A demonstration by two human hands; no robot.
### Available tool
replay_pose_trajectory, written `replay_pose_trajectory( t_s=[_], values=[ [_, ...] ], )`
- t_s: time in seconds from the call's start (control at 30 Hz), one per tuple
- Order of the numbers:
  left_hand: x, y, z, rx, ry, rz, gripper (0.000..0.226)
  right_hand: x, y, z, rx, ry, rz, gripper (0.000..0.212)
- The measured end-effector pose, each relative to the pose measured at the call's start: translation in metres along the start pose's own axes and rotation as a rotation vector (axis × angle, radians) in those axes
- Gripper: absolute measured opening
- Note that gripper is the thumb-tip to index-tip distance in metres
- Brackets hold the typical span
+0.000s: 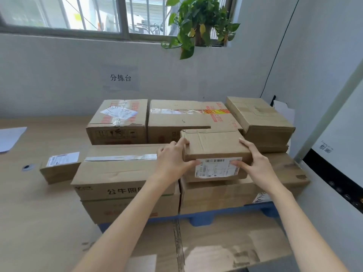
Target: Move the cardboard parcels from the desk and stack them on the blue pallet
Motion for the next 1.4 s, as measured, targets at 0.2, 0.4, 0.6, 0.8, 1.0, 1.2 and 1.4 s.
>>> replay_pose_trajectory(
  t_s=[0.2, 0.4, 0.6, 0.8, 1.0, 1.2, 1.4],
  values=[
    [-0.019, 0.001, -0.004, -0.001, -0.013, 0.056, 0.056, 0.007, 0.026, -0.004, -0.015, -0.031, 0.041, 0.073],
    [-0.026, 0.000, -0.010, 0.002, -0.020, 0.023, 0.055, 0.009, 0.036, -0.009, -0.012, -0.054, 0.055, 0.077],
    [-0.028, 0.001, -0.016, -0.048, -0.030, -0.092, 0.054, 0.009, 0.034, -0.011, -0.008, -0.077, 0.037, 0.076],
    [-0.028, -0.003, -0.019, -0.074, -0.044, -0.139, 0.051, 0.010, 0.035, -0.011, -0.007, -0.080, 0.040, 0.074],
    [-0.030, -0.002, -0.021, -0.079, -0.041, -0.144, 0.052, 0.008, 0.033, -0.011, -0.041, -0.061, 0.035, 0.074],
    [-0.026, -0.002, -0.022, -0.092, -0.043, -0.145, 0.052, 0.000, 0.026, -0.011, -0.085, -0.031, 0.028, 0.075],
    [-0.027, 0.000, -0.024, -0.094, -0.027, -0.157, 0.065, -0.010, 0.020, -0.007, 0.009, -0.040, -0.005, 0.087]
  ],
)
Point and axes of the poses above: each hand's wrist, its own z-axis towards the middle knuckle, its own y-axis out of the palm, x = y × z, the point moved 4 cm from there along z, towards the middle knuckle, and after that the axes turned 5 degrees about -y, right-handed, at the moved point
